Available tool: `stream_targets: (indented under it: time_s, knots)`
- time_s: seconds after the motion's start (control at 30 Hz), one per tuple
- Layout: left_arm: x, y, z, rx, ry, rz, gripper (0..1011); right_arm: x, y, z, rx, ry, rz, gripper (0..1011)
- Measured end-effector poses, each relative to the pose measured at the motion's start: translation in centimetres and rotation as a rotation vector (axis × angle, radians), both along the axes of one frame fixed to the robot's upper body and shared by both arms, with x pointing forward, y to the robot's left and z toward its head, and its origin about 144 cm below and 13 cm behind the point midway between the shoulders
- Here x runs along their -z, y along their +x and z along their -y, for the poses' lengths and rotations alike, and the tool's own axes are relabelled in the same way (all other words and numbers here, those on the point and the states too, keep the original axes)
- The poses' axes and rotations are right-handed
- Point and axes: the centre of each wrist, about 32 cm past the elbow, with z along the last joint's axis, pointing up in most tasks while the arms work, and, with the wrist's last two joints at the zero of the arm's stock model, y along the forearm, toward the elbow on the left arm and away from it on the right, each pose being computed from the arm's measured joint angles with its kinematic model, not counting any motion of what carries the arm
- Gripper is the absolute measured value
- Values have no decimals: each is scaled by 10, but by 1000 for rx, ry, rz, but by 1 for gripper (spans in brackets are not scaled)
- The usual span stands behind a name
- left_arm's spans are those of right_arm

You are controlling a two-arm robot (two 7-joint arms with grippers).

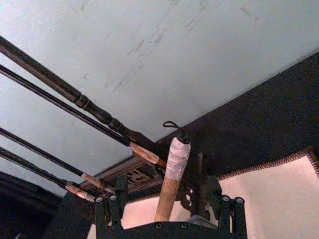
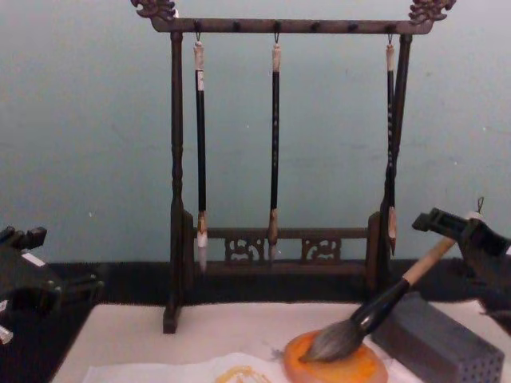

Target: Pick up the brush from the inkstone, write on the paper, then place the brush back to its original position.

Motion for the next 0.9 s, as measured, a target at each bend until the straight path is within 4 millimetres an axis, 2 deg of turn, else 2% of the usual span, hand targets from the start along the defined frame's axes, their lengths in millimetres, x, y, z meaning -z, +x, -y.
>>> stream_targets:
  time_s: [0.9]
  knots:
    - [0, 0, 0, 0, 0, 0, 1001, 1, 3, -2, -8, -14, 4, 982]
